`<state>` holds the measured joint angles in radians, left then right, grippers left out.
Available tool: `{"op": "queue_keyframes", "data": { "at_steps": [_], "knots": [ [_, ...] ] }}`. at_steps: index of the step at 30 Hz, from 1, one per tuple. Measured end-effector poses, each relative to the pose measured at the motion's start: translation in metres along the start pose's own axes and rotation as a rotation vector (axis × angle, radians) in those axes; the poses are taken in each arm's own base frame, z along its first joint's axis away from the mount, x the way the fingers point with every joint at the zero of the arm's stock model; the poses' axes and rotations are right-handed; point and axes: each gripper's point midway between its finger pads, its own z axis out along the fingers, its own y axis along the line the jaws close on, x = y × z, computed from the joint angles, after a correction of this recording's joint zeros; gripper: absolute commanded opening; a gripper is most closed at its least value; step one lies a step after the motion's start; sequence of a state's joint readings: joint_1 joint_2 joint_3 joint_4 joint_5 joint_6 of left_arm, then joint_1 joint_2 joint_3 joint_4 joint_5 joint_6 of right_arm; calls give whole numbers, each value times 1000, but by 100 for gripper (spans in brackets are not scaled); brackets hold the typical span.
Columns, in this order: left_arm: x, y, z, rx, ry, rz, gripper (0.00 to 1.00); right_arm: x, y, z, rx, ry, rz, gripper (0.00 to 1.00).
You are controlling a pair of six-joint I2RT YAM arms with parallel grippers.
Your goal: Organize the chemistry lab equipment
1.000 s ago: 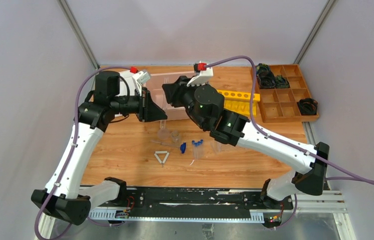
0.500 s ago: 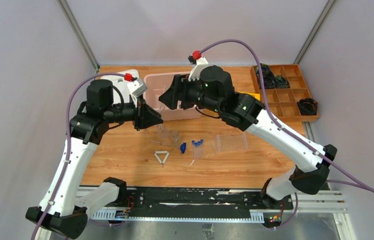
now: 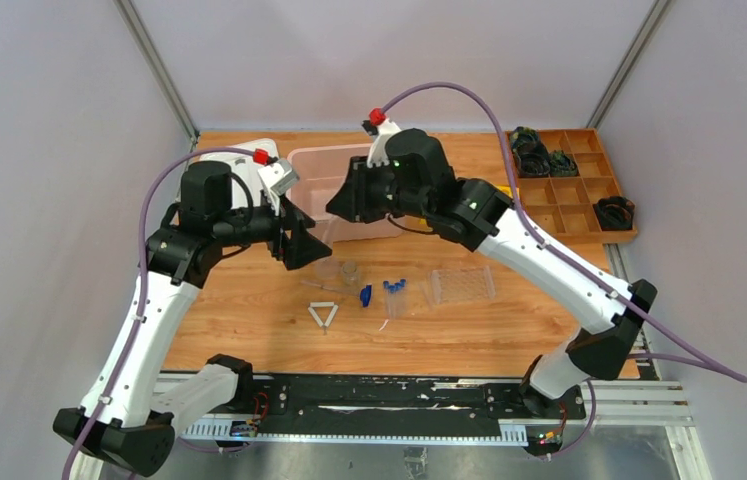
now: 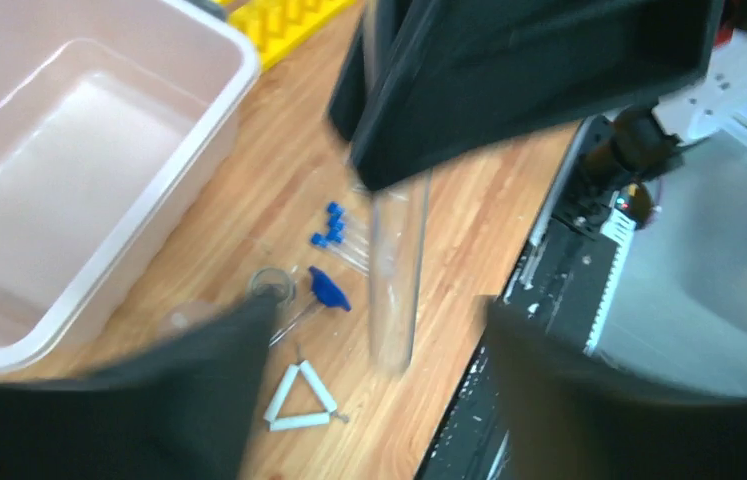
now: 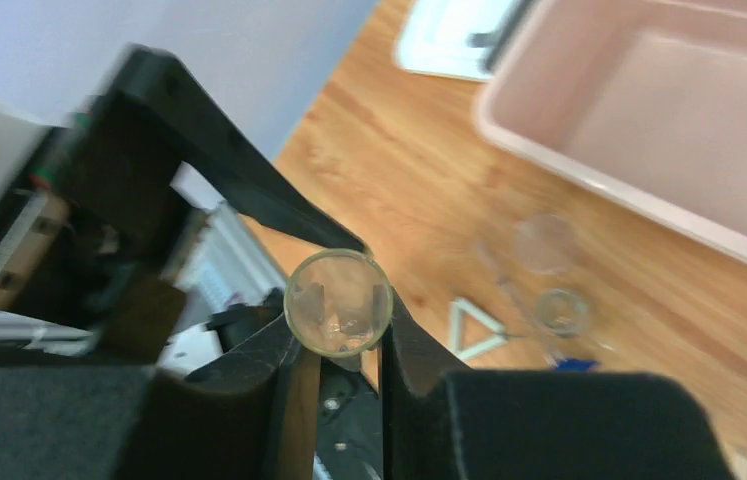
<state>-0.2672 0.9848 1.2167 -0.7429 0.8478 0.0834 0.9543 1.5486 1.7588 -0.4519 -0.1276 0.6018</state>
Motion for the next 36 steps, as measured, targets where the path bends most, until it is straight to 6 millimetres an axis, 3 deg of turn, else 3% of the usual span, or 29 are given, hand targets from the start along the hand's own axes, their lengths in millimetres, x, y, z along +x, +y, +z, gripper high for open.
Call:
{"op": "queue_keyframes", "data": {
  "at_steps": [2,5,8,11,15,19,30,36],
  "knots": [
    [2,9,0,-53,9,-6,100,-3,-22,-8,67,-8,-11,0],
    [4,31,1,-155,35,-22,100,-24,-79,-32,244,-76,-29,0],
    [9,47,5,-212,67,-47,100,-46,-140,-69,467,-175,-70,0],
    [15,53,5,-235,88,-65,100,-56,-192,-104,663,-253,-120,0],
    [17,56,4,-257,95,-67,100,-49,-254,-131,859,-314,-180,0],
    [21,59,2,-281,110,-77,100,-39,-303,-137,988,-340,-220,0],
    [26,60,-1,-304,121,-92,100,-59,-361,-122,1087,-426,-259,0],
    [27,61,-1,-308,123,-93,100,-56,-385,-112,1113,-420,-247,0]
  ]
}}
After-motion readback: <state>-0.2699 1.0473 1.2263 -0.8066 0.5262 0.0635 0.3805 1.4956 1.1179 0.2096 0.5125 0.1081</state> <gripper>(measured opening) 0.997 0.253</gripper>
